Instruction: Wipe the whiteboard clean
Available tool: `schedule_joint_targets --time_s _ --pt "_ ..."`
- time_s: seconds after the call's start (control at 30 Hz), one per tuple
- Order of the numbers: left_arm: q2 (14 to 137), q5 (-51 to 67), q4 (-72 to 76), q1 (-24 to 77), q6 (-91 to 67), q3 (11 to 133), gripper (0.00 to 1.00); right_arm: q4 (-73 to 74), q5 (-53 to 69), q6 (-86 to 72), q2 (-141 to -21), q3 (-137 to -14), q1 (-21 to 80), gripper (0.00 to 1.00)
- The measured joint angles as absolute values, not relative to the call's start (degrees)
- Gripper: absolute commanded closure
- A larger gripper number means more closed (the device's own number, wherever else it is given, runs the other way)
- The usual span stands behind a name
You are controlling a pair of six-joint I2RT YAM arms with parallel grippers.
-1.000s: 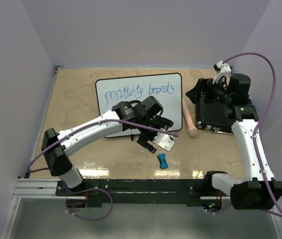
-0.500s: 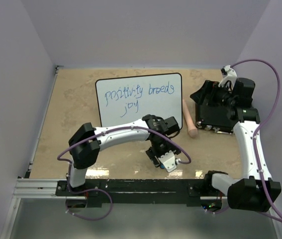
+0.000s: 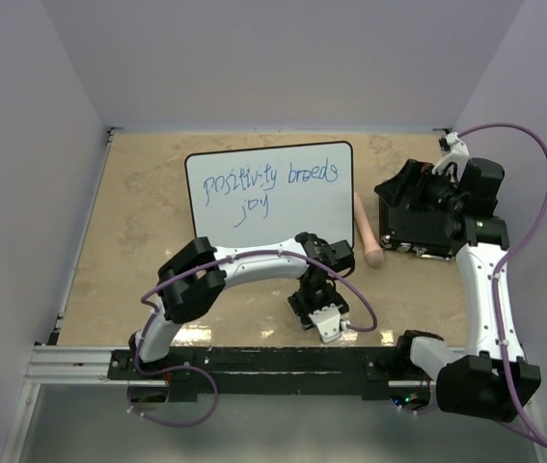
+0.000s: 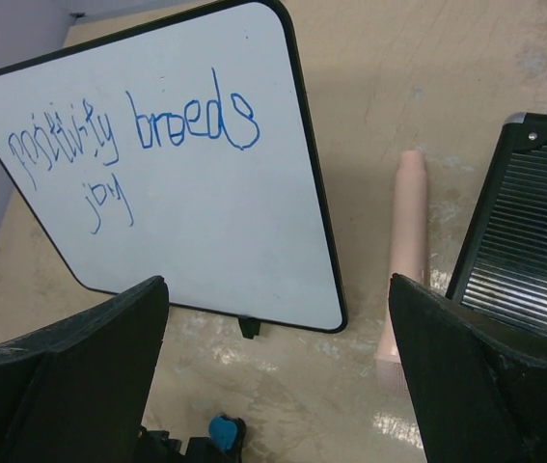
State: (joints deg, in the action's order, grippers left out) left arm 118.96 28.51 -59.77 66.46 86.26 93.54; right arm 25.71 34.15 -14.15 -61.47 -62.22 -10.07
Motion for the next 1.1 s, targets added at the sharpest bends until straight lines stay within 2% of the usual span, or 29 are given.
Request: schedule_joint_targets --time_s 0.2,0.37,0.67,0.7,0.93,1.1 --pt "120.57 27.86 -59.31 66.46 86.63 93.54 0.41 25.76 34.24 -14.15 -61.01 -61.93 -10.57 0.01" --pt "121.86 27.09 -59.02 66.46 86.67 93.65 0.54 25.87 34.46 -14.13 -60.99 -61.71 -10.63 0.01" --pt "122.26 26.59 -58.74 66.46 86.52 94.87 0.89 26.02 35.62 -14.13 -60.99 -61.69 -10.63 0.01" --pt "122.26 26.59 -58.72 66.46 86.21 95.2 0.99 26.06 35.66 -14.13 -60.99 -61.69 -10.63 0.02" --pt "119.57 27.05 -57.89 65.56 80.18 95.29 1.0 26.24 37.39 -14.09 -61.01 -61.54 -10.66 0.03" --pt "105.43 29.12 -54.83 60.23 68.47 90.59 1.0 27.53 41.21 -12.21 -63.05 -61.49 -10.68 0.08"
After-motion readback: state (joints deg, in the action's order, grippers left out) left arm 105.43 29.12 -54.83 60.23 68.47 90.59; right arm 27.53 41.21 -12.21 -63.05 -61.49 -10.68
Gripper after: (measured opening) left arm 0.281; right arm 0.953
